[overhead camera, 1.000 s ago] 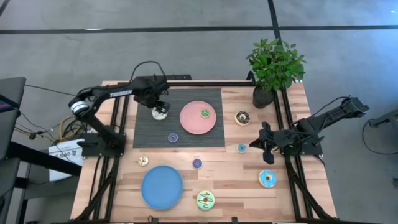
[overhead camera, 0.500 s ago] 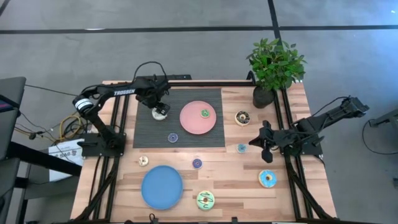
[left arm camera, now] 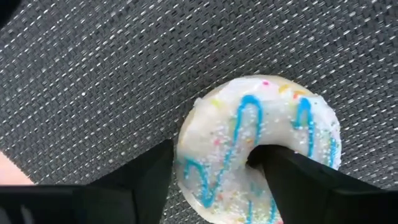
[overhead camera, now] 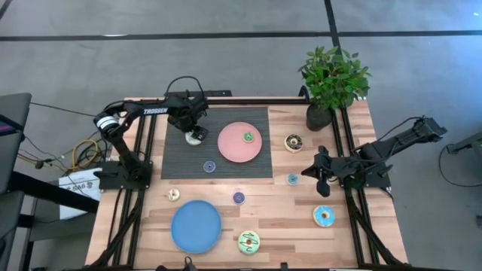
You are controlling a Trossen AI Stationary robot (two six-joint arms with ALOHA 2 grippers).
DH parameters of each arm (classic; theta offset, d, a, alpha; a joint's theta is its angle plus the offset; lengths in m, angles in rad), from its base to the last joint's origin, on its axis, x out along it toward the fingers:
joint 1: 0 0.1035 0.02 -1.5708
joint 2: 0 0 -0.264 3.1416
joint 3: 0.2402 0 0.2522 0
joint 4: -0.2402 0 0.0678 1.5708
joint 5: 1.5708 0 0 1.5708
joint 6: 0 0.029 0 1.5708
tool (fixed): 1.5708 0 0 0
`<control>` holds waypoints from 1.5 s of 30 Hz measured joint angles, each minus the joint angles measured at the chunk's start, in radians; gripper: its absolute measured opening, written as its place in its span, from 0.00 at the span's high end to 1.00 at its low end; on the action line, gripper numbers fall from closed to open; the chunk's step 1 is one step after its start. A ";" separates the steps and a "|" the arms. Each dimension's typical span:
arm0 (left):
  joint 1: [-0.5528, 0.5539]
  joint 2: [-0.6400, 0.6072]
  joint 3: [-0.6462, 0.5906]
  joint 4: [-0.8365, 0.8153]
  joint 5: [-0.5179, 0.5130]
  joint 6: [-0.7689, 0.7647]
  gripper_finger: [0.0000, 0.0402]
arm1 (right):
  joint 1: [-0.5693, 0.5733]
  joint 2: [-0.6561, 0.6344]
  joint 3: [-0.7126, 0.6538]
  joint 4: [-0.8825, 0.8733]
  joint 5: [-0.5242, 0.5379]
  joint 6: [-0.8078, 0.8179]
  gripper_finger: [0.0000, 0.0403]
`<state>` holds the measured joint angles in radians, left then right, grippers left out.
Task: Pick & Place donuts
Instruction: Put the big white donut on the blue plate
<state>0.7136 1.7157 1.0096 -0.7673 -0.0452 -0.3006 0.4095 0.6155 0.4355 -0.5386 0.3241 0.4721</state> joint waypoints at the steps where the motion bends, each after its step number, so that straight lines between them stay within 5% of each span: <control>1: 0.000 0.000 0.000 0.002 0.000 0.000 0.37 | 0.000 0.000 0.000 0.000 0.000 0.000 1.00; 8: 0.000 0.003 0.000 0.000 -0.020 0.002 0.27 | 0.000 0.000 0.000 0.000 0.000 0.000 1.00; 31: -0.024 0.005 0.000 -0.029 -0.050 -0.009 0.26 | 0.000 0.000 0.000 0.000 0.000 0.000 1.00; 45: -0.034 0.005 0.000 -0.029 -0.046 -0.022 0.47 | 0.000 0.000 0.000 0.013 -0.003 0.000 1.00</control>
<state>0.6796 1.7203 1.0096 -0.7967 -0.0914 -0.3222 0.4095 0.6157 0.4358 -0.5252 0.3214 0.4721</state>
